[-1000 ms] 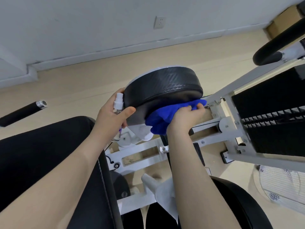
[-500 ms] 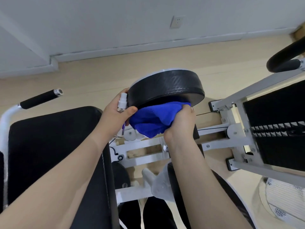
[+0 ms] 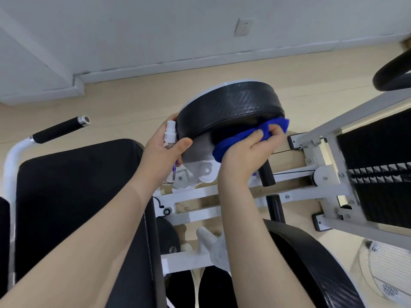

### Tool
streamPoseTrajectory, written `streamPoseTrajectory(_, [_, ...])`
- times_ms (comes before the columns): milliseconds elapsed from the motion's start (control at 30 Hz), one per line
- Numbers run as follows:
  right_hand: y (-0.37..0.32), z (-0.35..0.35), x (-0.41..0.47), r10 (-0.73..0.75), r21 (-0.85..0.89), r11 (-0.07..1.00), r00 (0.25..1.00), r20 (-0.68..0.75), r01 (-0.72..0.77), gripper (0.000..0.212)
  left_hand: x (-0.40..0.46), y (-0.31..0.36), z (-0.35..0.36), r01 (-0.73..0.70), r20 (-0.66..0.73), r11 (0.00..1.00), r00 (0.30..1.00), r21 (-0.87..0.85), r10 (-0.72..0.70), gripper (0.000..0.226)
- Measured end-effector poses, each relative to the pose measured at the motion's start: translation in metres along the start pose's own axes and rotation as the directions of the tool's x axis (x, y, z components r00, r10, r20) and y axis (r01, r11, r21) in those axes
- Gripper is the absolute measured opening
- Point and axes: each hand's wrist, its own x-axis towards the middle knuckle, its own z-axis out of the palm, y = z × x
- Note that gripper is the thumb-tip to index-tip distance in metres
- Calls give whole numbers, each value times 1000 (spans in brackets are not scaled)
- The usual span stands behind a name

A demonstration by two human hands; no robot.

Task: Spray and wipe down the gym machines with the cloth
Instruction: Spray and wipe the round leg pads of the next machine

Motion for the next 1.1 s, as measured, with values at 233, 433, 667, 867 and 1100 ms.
streamPoseTrajectory(233, [40,4,-1,120,-230,970,981,155,-83,18,-6,2,-1,-19,9,1000,1000,-4,19,43])
streamPoseTrajectory(433, [34,11,-12,-29,-99,994,989,148,44,18,-12,-7,1,-83,-29,996,996,-34,82,44])
streamPoseTrajectory(667, [36,-13,-34,-579,-52,762,716,390,645,19,-12,-12,-3,-130,35,991,991,-13,130,47])
streamPoseTrajectory(867, [16,-16,26,-326,-70,940,941,88,333,23,-7,-8,-4,-124,44,992,991,6,124,43])
streamPoseTrajectory(1100, [43,-3,-52,-315,-91,932,908,276,350,26,-8,-25,-11,-80,18,996,997,30,79,43])
